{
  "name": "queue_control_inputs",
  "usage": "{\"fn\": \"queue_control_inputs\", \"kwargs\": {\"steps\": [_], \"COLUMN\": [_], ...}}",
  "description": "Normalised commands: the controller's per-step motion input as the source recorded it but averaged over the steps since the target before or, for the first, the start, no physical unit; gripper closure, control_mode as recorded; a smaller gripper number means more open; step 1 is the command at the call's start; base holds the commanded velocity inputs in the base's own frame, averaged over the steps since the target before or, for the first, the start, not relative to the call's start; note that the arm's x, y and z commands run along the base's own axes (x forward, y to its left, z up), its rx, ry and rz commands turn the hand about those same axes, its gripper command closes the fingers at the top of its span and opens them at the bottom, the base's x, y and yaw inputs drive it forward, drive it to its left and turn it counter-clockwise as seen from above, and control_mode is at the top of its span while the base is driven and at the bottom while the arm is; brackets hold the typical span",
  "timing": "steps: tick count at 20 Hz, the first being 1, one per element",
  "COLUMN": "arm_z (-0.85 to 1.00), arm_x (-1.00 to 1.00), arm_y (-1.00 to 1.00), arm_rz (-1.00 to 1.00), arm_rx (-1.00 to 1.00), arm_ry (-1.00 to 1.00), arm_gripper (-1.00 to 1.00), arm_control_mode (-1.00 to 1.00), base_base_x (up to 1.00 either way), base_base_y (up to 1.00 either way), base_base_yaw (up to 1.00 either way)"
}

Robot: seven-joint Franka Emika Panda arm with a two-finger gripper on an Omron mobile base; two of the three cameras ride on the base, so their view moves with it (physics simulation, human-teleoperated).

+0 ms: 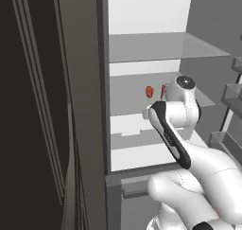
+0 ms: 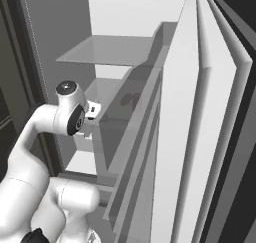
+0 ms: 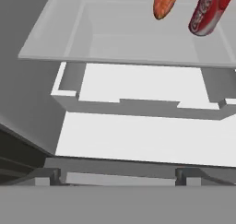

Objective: Pick sweet potato from the fridge and place it on the plate on the counter.

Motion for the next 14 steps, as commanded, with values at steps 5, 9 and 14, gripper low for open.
{"fn": "queue_control_inputs", "kwargs": {"steps": [5,9,14], "arm_z": [0.0,0.0,0.0], "arm_x": [0.0,-0.03,-0.05], "arm_y": [0.0,0.0,0.0], "arm_rz": [0.0,0.0,-0.03], "arm_rx": [-0.02,0.0,0.0], "arm_ry": [-0.2,-0.16,-0.1], "arm_gripper": [-1.0,-1.0,-1.0], "arm_control_mode": [-1.0,-1.0,-1.0], "base_base_x": [0.0,0.0,0.0], "base_base_y": [0.0,0.0,0.0], "base_base_yaw": [0.0,0.0,0.0]}}
